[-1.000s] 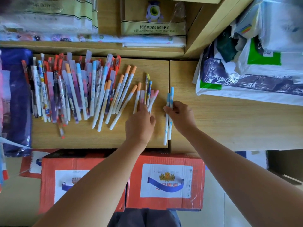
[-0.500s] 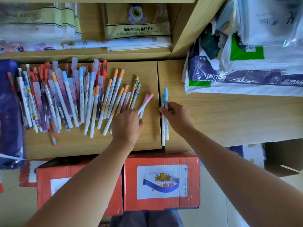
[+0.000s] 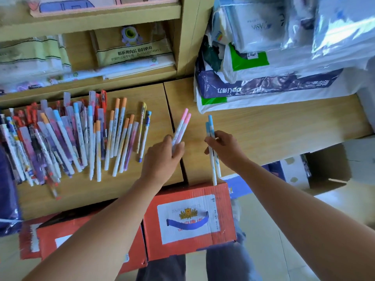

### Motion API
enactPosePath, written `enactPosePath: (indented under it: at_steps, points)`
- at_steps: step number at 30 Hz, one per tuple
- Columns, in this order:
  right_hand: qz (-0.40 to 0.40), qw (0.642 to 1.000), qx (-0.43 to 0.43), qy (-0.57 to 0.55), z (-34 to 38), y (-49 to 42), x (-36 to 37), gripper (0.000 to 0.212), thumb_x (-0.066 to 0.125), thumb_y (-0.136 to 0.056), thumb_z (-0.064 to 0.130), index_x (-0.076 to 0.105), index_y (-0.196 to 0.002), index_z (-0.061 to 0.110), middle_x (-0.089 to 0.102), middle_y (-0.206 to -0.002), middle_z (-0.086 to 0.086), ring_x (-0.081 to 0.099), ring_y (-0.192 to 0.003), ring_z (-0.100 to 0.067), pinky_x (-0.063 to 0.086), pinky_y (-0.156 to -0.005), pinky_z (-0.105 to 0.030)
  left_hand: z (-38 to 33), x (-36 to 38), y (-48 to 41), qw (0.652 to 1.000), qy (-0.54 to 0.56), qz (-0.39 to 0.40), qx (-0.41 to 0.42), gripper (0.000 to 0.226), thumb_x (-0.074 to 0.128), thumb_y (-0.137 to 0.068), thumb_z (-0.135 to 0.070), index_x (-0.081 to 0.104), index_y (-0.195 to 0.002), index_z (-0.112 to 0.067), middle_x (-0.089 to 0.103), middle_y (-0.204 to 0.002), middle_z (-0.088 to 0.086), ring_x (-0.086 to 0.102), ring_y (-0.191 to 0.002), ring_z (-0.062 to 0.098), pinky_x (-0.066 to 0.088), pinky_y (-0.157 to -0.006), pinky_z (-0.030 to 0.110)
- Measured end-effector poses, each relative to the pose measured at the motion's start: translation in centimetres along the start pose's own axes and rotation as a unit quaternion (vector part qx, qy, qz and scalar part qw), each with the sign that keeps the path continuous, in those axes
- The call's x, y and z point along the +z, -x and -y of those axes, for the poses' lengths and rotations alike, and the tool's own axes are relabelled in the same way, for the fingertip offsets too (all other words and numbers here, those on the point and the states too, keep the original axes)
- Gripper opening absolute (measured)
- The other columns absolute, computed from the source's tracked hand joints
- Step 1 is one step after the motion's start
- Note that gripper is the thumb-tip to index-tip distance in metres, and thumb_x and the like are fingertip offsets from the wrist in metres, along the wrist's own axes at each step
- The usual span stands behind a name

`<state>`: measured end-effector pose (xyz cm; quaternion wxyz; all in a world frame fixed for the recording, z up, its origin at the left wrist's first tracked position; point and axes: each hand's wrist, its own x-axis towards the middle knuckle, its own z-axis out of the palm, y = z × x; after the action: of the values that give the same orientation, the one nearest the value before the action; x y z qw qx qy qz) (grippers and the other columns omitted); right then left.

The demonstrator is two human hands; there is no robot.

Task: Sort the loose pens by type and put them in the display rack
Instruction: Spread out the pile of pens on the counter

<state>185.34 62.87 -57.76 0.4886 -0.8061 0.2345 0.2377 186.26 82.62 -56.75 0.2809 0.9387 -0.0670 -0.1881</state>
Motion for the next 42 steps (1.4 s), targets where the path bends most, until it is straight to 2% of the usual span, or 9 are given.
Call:
enactPosePath:
  at_steps: [5,8,14,18,22,26,30,37,42]
  points:
    - [-0.033,0.999,0.027,0.019,-3.9,0.2,-6.1,0.014,0.066,-0.086,0.015,0.059,-0.083,0.027,0.068,-0.067,0.003,0.069,-0.073,-0.024,0.055,-0.073,-0.042,-6.0,3.0,-1.1,0.996,-0.007,0.094,-0.004,0.035,0.044,-0.096,-0.049,0.040,-0.080,-0.018,0.045,-0.060,-0.003,0.054,-0.063,0.029,0.034,-0.056,0.032]
    - [-0.036,0.998,0.037,0.036,-6.4,0.0,-10.7,0.018,0.067,-0.083,0.005,0.060,-0.094,0.018,0.068,-0.080,-0.006,0.069,-0.082,-0.031,0.056,-0.080,-0.044,-10.4,5.6,-1.8,0.992,-0.003,0.126,-0.010,0.034,0.043,-0.096,-0.047,0.040,-0.078,-0.019,0.049,-0.066,-0.001,0.055,-0.070,0.030,0.032,-0.059,0.032]
    - [-0.058,0.991,0.043,0.113,-11.6,-1.8,-22.3,0.020,0.065,-0.088,0.014,0.062,-0.108,0.011,0.066,-0.091,-0.007,0.060,-0.078,-0.022,0.042,-0.064,-0.027,-19.6,12.1,-3.9,0.994,-0.039,0.087,-0.048,0.034,0.040,-0.098,-0.044,0.048,-0.083,-0.014,0.053,-0.074,0.001,0.050,-0.065,0.024,0.033,-0.056,0.031]
    - [-0.077,0.980,0.043,0.179,-14.7,-3.6,-29.7,0.020,0.064,-0.088,0.020,0.060,-0.106,0.014,0.064,-0.090,-0.005,0.057,-0.074,-0.021,0.042,-0.057,-0.029,-25.3,16.4,-5.7,0.992,-0.055,0.075,-0.087,0.034,0.038,-0.098,-0.042,0.052,-0.086,-0.013,0.055,-0.077,0.003,0.052,-0.065,0.025,0.035,-0.056,0.031]
    - [-0.085,0.967,0.049,0.233,-17.6,-5.5,-35.1,0.030,0.061,-0.087,0.017,0.054,-0.115,0.012,0.067,-0.097,-0.012,0.062,-0.083,-0.033,0.053,-0.069,-0.042,-29.7,20.0,-7.2,0.988,-0.061,0.072,-0.118,0.034,0.037,-0.098,-0.042,0.051,-0.086,-0.014,0.056,-0.077,0.003,0.052,-0.066,0.025,0.036,-0.056,0.031]
    - [-0.089,0.961,0.022,0.259,-19.1,-6.8,-37.1,0.040,0.062,-0.087,0.011,0.043,-0.122,0.011,0.061,-0.105,-0.016,0.060,-0.085,-0.036,0.051,-0.067,-0.042,-32.1,22.4,-8.4,0.986,-0.072,0.068,-0.132,0.035,0.037,-0.097,-0.043,0.052,-0.087,-0.013,0.058,-0.078,0.003,0.056,-0.067,0.026,0.040,-0.056,0.031]
    - [-0.168,0.953,-0.039,0.251,-19.9,-6.8,-37.3,0.058,0.072,-0.080,0.011,0.040,-0.128,0.011,0.045,-0.124,-0.013,0.057,-0.094,-0.032,0.054,-0.071,-0.044,-33.3,23.5,-8.9,0.983,-0.091,0.045,-0.156,0.035,0.038,-0.098,-0.042,0.054,-0.089,-0.013,0.057,-0.078,0.003,0.053,-0.067,0.026,0.037,-0.056,0.030]
    - [-0.167,0.941,-0.092,0.281,-21.2,-6.9,-38.4,0.030,0.071,-0.082,0.020,0.057,-0.106,0.007,0.052,-0.108,-0.011,0.058,-0.081,-0.031,0.053,-0.061,-0.041,-34.9,24.5,-9.7,0.976,-0.135,0.047,-0.165,0.040,0.038,-0.098,-0.045,0.060,-0.097,-0.012,0.050,-0.076,0.002,0.045,-0.066,0.024,0.034,-0.058,0.031]
    - [-0.194,0.950,-0.019,0.245,-21.6,-6.9,-40.0,0.027,0.066,-0.086,0.017,0.052,-0.106,0.005,0.054,-0.105,-0.015,0.058,-0.083,-0.034,0.050,-0.068,-0.042,-35.8,25.4,-10.3,0.973,-0.171,0.061,-0.145,0.045,0.038,-0.097,-0.051,0.062,-0.091,-0.013,0.051,-0.073,0.001,0.047,-0.065,0.022,0.034,-0.056,0.031]
